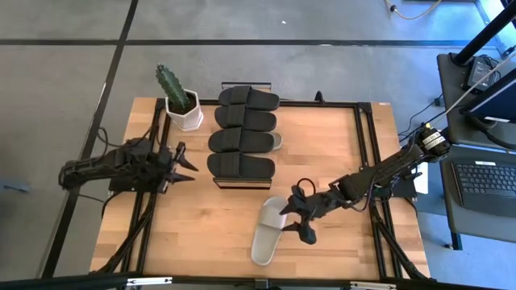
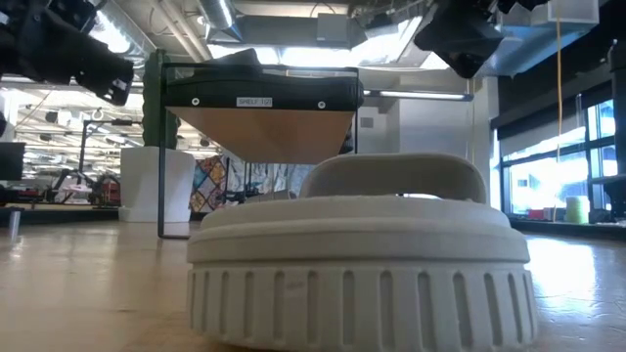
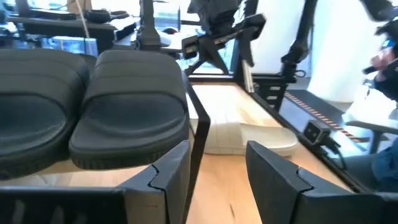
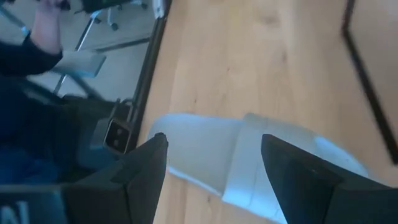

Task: Pick and place slides into the shelf
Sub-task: Put the white slide under the shelf

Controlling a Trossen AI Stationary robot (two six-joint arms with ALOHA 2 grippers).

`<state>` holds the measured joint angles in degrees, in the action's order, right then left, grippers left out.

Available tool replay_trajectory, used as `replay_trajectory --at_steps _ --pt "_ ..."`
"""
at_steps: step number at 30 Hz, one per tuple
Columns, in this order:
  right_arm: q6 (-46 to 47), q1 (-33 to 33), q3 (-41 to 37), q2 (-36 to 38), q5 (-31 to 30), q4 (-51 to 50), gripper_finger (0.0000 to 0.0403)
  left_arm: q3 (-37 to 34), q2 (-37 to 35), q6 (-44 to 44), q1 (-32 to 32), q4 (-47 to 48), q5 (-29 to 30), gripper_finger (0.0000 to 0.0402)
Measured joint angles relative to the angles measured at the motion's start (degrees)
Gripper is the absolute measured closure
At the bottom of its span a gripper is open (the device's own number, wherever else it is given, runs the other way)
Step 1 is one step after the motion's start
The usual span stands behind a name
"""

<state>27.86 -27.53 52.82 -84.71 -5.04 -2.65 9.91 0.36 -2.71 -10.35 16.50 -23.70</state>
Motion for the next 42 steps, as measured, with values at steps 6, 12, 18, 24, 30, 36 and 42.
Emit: replay_trajectory --at_steps 6,12,18,24,30,36,42 --pt "-1.5 0.0 0.0 0.0 -2.6 1.2 0.0144 -3.1 0.0 0.1 5.6 -0.1 11.0 0.0254" --pt "-1.2 0.0 0.0 -3.5 -2.9 3.5 0.0144 -4.2 0.0 0.1 7.4 -0.2 13.5 0.0254" --pt "0.4 0.0 0.0 -9.2 -2.3 4.9 0.0144 -4.2 0.0 -0.1 7.9 -0.2 13.6 0.0254" --pt "0.4 -0.5 0.0 -11.4 0.0 4.6 0.0144 -4.2 0.0 -0.1 7.9 0.0 13.6 0.0254" --pt "3.1 -0.9 0.8 -11.6 -1.3 2.3 0.0144 -4.2 0.0 -0.1 7.9 0.1 13.7 0.0254" --pt "1.8 -0.9 8.3 -11.7 -2.9 -10.5 0.0144 -4.2 0.0 -0.1 7.9 0.1 13.7 0.0254" --pt "-0.9 -2.5 17.2 -15.0 -3.1 -17.0 0.0144 -4.2 0.0 -0.1 7.9 0.2 13.7 0.0254"
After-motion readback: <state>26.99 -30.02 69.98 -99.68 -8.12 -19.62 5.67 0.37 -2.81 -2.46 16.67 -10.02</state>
